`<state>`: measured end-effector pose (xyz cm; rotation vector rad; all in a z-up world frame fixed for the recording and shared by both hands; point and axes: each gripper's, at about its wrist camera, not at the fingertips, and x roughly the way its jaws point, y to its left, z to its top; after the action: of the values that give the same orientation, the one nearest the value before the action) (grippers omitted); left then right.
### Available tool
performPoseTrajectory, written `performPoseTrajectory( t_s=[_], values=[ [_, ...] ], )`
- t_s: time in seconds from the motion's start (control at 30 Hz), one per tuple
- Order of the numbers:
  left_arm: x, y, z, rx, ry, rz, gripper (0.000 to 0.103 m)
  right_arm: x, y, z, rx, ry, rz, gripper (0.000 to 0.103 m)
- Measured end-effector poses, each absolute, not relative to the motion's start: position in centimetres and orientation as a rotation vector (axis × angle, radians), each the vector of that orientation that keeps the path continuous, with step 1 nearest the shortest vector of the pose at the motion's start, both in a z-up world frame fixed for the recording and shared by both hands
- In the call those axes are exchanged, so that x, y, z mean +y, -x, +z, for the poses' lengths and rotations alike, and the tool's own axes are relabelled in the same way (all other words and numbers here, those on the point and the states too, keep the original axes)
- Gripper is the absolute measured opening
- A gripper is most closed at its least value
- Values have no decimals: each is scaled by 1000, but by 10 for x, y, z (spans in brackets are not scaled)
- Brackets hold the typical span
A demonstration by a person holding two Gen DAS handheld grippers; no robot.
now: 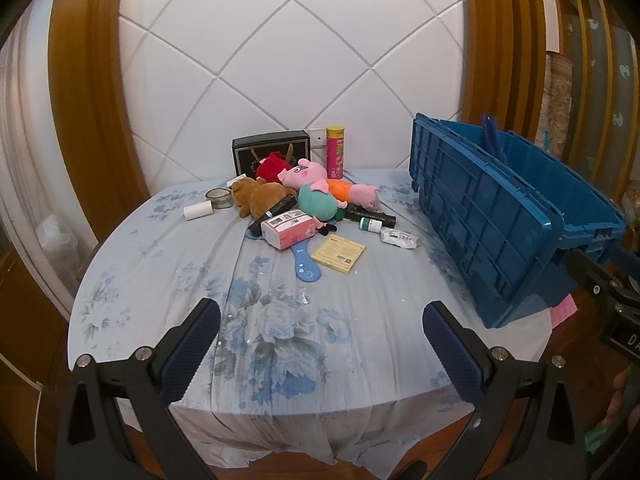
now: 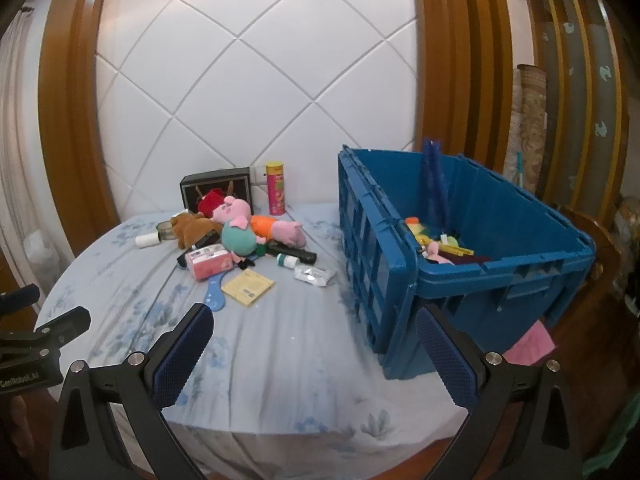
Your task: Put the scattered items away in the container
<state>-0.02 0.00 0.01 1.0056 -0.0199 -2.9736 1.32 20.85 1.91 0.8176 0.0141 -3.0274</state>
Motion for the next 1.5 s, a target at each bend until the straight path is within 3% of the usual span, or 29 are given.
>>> performPoseTrajectory(
  t_s=[1.5],
  values=[
    [-12,12,-3,7,-1024,-2996,103,202,-8,15,33,-843,-3033,103]
  ],
)
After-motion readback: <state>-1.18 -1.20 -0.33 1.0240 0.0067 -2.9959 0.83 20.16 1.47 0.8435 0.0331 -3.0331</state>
